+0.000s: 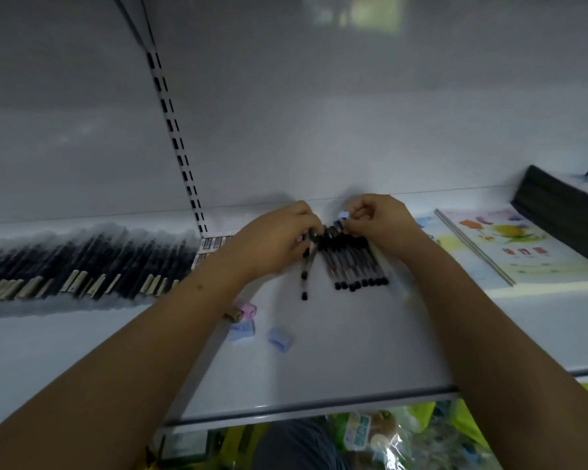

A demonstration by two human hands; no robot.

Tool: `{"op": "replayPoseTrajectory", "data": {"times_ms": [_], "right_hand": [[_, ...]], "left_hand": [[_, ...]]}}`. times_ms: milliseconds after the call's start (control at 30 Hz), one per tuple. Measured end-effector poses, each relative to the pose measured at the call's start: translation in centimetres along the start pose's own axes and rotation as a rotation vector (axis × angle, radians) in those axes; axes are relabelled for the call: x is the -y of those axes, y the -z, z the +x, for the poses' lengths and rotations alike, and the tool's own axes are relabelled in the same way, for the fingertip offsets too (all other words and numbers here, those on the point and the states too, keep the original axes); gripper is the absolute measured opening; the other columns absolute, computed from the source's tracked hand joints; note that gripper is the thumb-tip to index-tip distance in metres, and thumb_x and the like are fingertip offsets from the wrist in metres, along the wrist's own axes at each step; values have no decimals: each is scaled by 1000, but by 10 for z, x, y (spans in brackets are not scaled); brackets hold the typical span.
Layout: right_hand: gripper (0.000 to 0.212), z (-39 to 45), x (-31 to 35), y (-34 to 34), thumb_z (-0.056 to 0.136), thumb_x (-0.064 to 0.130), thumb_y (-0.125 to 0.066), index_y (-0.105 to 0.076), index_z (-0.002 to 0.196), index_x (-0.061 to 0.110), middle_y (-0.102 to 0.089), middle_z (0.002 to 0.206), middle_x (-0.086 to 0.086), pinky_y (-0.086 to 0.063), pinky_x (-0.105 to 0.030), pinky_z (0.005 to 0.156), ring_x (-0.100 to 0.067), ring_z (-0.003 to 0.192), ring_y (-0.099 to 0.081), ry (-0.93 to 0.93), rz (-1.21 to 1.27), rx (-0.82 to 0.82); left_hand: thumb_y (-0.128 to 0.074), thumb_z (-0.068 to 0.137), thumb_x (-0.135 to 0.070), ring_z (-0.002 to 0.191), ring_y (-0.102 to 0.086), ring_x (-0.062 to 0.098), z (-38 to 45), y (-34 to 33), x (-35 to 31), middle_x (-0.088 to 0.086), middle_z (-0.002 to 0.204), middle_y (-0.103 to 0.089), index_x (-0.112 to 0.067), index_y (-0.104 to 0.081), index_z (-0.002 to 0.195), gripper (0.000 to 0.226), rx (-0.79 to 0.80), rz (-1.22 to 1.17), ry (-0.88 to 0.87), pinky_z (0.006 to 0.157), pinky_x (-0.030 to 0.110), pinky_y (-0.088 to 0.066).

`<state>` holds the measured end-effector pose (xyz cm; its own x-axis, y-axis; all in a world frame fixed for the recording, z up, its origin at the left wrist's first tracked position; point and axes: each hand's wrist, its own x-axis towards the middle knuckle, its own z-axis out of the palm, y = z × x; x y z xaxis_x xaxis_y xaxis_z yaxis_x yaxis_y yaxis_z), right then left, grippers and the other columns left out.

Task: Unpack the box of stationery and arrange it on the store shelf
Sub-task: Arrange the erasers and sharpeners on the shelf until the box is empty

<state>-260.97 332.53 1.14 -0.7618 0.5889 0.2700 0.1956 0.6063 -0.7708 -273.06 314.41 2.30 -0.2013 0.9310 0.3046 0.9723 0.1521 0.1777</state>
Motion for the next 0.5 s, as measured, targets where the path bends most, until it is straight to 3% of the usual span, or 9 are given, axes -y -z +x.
{"op": "replayPoseTrajectory", "data": {"times_ms": [167, 267, 333, 433, 500], "right_hand": [[19, -6, 18, -13, 75, 18, -83, -68, 85, 13, -68, 77, 5, -48, -13, 66, 0, 62, -59, 166, 5, 123], [24, -13, 27, -26, 76, 19, -82, -67, 95, 18, -67, 79, 1, -48, -14, 65, -6, 64, -58, 308, 32, 213], [24, -17, 30, -35, 80, 22, -78, -70, 102, 23, -69, 86, 3, -48, -15, 70, -9, 73, -62, 387, -57, 212], [14, -20, 33, -39, 86, 23, -70, -72, 100, 25, -64, 89, 11, -41, -8, 73, -3, 80, -57, 471, -240, 269], [10, -20, 30, -35, 86, 18, -65, -72, 93, 17, -62, 90, 5, -41, -15, 75, -5, 82, -55, 464, -341, 375]], "left_hand": [[-70, 88, -29, 77, -57, 8, -34, 12, 21, -9, 88, -60, -32, -63, 89, 7, -41, -139, 218, 70, 27, -49], [-74, 84, -35, 76, -58, 9, -41, 9, 14, -7, 87, -61, -25, -67, 94, 16, 34, -120, 252, 69, 22, -49], [-72, 86, -30, 74, -55, 6, -42, 4, 9, -4, 90, -61, -21, -68, 98, 16, 33, -63, 248, 65, 10, -43], [-69, 88, -29, 69, -54, 3, -45, 3, 8, -3, 84, -63, -20, -67, 94, 11, 2, -83, 293, 59, 9, -40], [-70, 88, -29, 67, -55, 3, -48, 4, 8, -7, 81, -64, -19, -67, 93, 11, 27, -118, 358, 56, 9, -39]]}}
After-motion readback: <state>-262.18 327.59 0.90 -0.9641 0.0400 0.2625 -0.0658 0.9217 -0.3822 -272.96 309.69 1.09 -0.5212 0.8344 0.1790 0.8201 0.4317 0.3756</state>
